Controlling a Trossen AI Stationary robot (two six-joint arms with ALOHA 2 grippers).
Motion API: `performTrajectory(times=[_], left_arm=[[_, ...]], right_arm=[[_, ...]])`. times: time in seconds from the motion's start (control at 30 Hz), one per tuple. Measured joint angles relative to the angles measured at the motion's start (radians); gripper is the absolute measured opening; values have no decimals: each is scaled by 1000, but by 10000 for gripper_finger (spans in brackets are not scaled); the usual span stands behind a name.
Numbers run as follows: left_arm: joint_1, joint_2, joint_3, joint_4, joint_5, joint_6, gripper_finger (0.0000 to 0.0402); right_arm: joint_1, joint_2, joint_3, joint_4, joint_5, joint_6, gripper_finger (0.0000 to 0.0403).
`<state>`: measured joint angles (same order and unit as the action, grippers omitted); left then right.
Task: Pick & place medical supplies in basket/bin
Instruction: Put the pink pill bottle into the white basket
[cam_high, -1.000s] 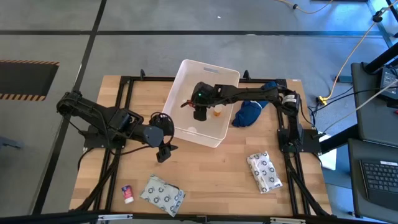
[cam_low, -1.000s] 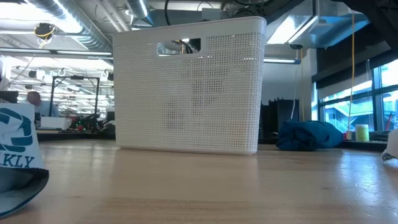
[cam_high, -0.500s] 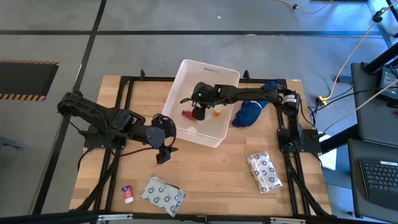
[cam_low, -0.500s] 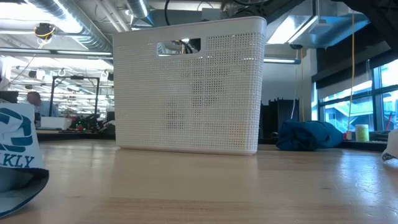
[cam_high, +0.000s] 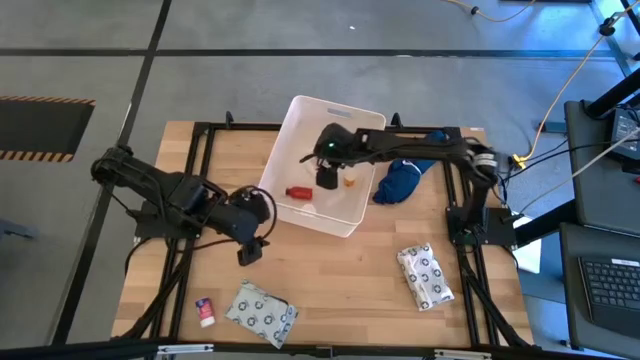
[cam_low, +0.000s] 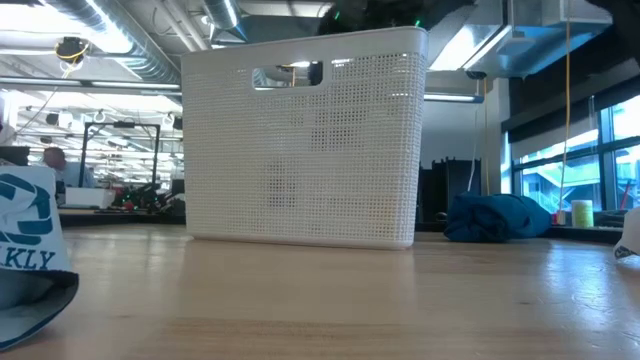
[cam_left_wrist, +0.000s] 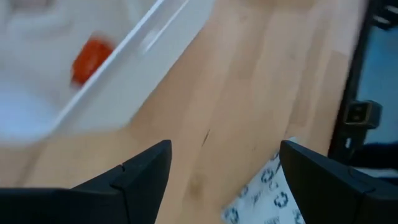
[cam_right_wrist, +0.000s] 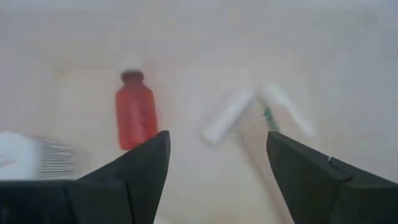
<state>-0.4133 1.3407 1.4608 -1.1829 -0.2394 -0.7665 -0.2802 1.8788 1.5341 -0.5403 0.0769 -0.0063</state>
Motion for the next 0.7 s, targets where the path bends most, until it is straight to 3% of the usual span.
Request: performTrajectory(times=[0.13,0.3,0.43,0.53,0.7], left_arm=[[-20,0,6,-173,28,-317,290],[-76,35,-1,-405,186,-754,290],[-157,55,-42,-300,247,-978,290],[-218,113,-64,-317,290,-1186,290],[-341,212,-112,-342,518,-1447,290]], right_arm=[[3,-112,1,-58,-1,2,268],[3,-215,0,-126,0,3,268],[3,-271,0,-142,0,3,268],[3,-299,0,-148,0,3,268],[3,-349,0,-166,-1,55,268]])
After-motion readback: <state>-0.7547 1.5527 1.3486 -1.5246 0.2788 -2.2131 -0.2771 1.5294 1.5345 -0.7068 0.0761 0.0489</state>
